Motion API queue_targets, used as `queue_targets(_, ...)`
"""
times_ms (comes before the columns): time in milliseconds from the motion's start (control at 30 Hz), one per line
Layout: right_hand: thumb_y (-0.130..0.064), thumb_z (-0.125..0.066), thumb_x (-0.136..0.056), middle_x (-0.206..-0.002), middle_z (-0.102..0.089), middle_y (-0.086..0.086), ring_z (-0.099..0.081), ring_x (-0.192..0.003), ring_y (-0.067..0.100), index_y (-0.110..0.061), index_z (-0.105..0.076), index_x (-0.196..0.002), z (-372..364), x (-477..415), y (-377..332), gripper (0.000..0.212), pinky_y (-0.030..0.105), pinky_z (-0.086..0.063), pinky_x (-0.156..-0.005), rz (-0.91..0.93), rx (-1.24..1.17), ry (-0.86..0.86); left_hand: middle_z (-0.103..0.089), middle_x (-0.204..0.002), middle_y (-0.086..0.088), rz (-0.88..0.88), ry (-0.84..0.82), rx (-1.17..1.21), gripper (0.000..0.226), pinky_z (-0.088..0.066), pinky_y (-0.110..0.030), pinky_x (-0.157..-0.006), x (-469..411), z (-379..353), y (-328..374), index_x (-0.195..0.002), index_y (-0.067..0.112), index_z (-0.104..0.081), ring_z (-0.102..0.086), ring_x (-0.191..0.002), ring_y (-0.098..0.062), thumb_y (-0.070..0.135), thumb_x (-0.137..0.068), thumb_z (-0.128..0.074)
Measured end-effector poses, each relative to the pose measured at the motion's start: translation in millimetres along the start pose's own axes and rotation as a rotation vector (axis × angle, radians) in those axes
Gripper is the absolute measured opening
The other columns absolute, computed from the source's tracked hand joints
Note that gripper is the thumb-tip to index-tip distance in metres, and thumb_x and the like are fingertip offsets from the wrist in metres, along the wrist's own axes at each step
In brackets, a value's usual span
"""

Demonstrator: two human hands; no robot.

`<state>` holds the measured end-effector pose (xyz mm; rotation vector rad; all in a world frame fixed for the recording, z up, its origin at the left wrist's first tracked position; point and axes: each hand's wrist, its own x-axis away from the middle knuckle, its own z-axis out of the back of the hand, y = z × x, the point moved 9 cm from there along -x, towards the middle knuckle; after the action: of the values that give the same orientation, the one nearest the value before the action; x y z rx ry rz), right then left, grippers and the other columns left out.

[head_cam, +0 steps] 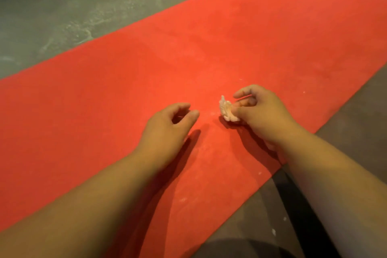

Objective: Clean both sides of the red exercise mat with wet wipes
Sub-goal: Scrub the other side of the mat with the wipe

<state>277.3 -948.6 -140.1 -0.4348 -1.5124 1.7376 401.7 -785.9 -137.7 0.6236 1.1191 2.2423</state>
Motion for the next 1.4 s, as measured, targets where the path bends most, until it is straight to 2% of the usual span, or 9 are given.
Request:
queue_targets(67,0.014,-0.056,-0.083,-0.078,-0.061,0.016,-0.063,-0.065,0.028,-0.013,-0.057,-0.092,-3.5,10.0,5.4,0.028,0.047,-0.055,-0.07,-0.076,-0.258,-0.034,-0.07,-0.102,0.001,0.165,-0.133,0.322,0.033,-0.048,-0.019,-0.062,3.2,-28.1,6.6,-0.117,0.021,-0.064,-0.064,-0.076,-0.006,0.031,-0.086,-0.068)
queue_targets(167,0.012,-0.059,-0.083,-0.074,-0.063,0.012,-0.064,-0.061,0.026,-0.009,-0.058,-0.094,-4.2,22.0,5.1,0.024,0.042,-0.056,-0.064,-0.074,-0.353,-0.042,-0.07,-0.087,-0.008,0.203,-0.199,0.45,0.026,-0.045,-0.015,-0.05,8.7,-46.0,17.3,-0.11,0.009,-0.069,-0.061,-0.062,-0.007,0.018,-0.085,-0.07)
queue_targets(400,0.005,-0.059,-0.087,-0.095,-0.07,0.019,-0.069,-0.08,0.024,0.001,-0.065,-0.104,1.9,40.5,16.0,0.019,0.032,-0.057,-0.077,-0.115,-0.383,-0.066,-0.061,-0.059,-0.002,0.189,-0.194,0.405,0.011,-0.04,-0.019,-0.045,14.9,-52.3,33.5,-0.075,0.012,-0.067,-0.051,-0.044,-0.01,0.011,-0.086,-0.069)
queue_targets(567,0.01,-0.057,-0.085,-0.071,-0.068,0.014,-0.062,-0.056,0.018,-0.005,-0.068,-0.085,10.8,45.7,15.5,0.018,0.026,-0.055,-0.057,-0.135,-0.368,-0.004,-0.063,-0.06,-0.005,0.217,-0.169,0.414,0.017,-0.045,-0.029,-0.055,11.6,-46.7,34.1,-0.077,0.012,-0.059,-0.055,-0.049,-0.016,0.012,-0.094,-0.059)
queue_targets(800,0.003,-0.052,-0.09,-0.07,-0.069,0.001,-0.064,-0.058,0.013,-0.012,-0.066,-0.088,8.8,46.7,18.0,0.02,0.028,-0.055,-0.063,-0.178,-0.43,-0.025,-0.065,-0.067,-0.004,0.248,-0.167,0.598,0.015,-0.053,-0.03,-0.061,8.7,-56.4,40.8,-0.081,0.015,-0.055,-0.057,-0.055,-0.012,0.011,-0.096,-0.055)
queue_targets(1067,-0.002,-0.06,-0.086,-0.065,-0.065,0.007,-0.062,-0.054,0.014,-0.009,-0.058,-0.08,20.2,38.5,19.2,0.01,0.021,-0.048,-0.046,-0.171,-0.518,0.123,-0.06,-0.058,0.01,-0.193,0.077,0.14,0.017,-0.04,-0.016,-0.044,6.3,-22.5,76.5,-0.07,0.021,-0.064,-0.05,-0.045,0.0,0.012,-0.083,-0.071)
queue_targets(1200,-0.003,-0.063,-0.086,-0.073,-0.069,0.006,-0.063,-0.061,0.013,-0.004,-0.066,-0.093,0.1,38.8,11.5,0.008,0.02,-0.052,-0.057,-0.173,-0.666,-0.008,-0.066,-0.079,0.012,-0.288,-0.055,0.041,0.019,-0.042,-0.007,-0.059,13.0,-38.7,78.8,-0.075,0.026,-0.07,-0.059,-0.064,0.006,0.009,-0.082,-0.073)
queue_targets(1267,0.001,-0.067,-0.081,-0.069,-0.068,0.007,-0.062,-0.056,0.015,-0.007,-0.068,-0.087,15.8,34.1,11.5,0.01,0.024,-0.05,-0.052,-0.107,-0.541,0.132,-0.067,-0.085,0.013,-0.286,-0.042,-0.018,0.02,-0.04,-0.006,-0.068,6.6,-36.2,69.4,-0.089,0.026,-0.073,-0.059,-0.071,0.007,0.007,-0.084,-0.068)
queue_targets(1400,-0.012,-0.064,-0.086,-0.089,-0.068,0.001,-0.065,-0.079,0.006,-0.015,-0.075,-0.09,39.3,12.8,-17.0,0.012,0.016,-0.045,-0.07,0.264,0.372,0.35,-0.059,-0.131,-0.001,-0.302,0.089,-0.492,0.034,-0.029,-0.017,-0.104,-17.3,-7.5,28.1,-0.125,0.018,-0.063,-0.05,-0.124,-0.016,0.013,-0.092,-0.057)
